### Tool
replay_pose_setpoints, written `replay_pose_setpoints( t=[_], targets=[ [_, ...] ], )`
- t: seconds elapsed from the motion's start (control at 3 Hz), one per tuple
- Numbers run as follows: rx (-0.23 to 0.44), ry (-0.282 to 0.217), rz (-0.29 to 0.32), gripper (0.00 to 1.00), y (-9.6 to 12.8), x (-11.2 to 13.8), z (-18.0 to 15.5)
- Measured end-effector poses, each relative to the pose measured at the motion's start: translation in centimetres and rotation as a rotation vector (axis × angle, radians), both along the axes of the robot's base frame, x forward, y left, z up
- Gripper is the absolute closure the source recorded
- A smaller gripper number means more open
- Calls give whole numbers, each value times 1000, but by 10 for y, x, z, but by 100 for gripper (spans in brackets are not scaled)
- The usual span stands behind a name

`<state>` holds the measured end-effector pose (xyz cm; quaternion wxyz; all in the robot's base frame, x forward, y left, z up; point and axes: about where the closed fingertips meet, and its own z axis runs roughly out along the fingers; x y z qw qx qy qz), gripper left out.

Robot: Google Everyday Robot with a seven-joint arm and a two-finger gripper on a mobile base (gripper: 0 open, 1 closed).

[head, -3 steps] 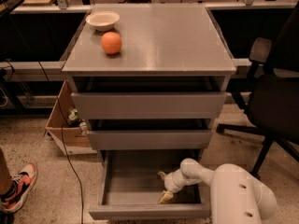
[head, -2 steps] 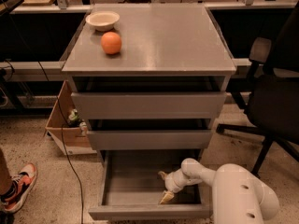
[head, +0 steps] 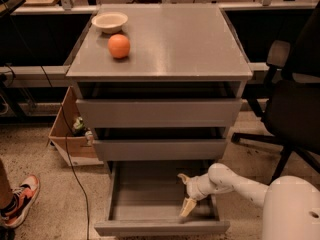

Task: Open bottom drawer

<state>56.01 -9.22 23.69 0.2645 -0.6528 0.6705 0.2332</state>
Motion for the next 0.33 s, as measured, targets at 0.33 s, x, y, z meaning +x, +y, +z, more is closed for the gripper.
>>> replay_pose_setpoints(
  t=[0.33],
  targets=[
    [0,0,0,0,0,0,0]
  ],
)
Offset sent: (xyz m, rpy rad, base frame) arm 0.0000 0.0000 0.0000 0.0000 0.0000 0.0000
